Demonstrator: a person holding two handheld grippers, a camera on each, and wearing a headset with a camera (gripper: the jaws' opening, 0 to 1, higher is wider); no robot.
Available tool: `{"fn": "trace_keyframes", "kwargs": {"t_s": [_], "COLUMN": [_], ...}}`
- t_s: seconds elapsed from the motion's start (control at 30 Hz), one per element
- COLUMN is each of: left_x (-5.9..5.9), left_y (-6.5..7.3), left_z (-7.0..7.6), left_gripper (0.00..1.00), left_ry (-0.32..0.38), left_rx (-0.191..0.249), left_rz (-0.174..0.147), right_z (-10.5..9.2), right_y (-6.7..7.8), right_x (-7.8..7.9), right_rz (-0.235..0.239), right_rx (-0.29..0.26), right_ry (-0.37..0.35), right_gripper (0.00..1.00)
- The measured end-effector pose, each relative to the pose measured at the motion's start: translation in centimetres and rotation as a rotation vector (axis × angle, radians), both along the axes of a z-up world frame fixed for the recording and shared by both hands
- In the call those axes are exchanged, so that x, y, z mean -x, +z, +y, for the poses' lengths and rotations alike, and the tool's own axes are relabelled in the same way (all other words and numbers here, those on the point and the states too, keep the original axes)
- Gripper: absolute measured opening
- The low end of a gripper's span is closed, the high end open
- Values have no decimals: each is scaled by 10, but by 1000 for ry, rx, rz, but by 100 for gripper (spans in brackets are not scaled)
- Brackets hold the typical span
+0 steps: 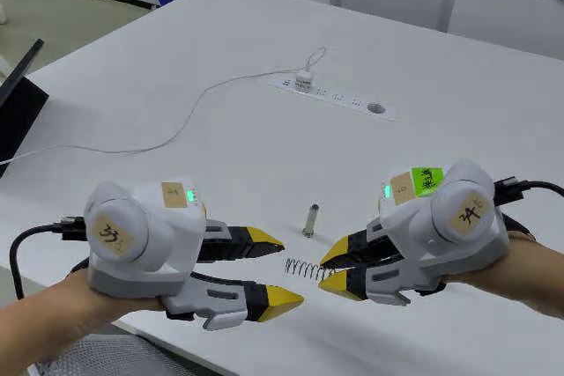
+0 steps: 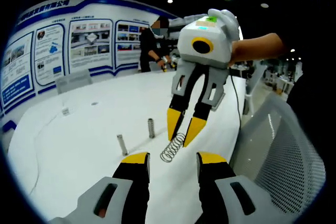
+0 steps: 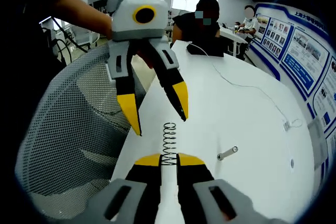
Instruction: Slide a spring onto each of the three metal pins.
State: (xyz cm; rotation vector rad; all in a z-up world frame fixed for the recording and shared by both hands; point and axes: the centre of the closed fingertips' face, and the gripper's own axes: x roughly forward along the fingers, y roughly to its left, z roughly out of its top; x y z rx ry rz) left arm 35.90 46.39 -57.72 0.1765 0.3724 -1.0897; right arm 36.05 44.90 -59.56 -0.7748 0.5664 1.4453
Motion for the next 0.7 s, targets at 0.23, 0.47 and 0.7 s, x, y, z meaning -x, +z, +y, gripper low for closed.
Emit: {"fn": "trace_keyframes", "kwargs": {"t_s": [0.23, 0.47, 0.7], "left_x": [4, 5, 8], "left_y": [0, -1, -4], "left_z": [-1, -1, -3], "left_gripper": [27, 18, 16], "left_ry": [-22, -29, -47], "left_rx": [-3, -13, -18], "left_rz": [0, -7, 9], "right_z": [9, 13, 14], "right_y": [-1, 1, 3], "right_x": [9, 11, 16], "right_rz": [7, 1, 0], "right_rx": [-12, -10, -9], "right_ry": [28, 55, 92], "right_gripper": [11, 11, 11]}}
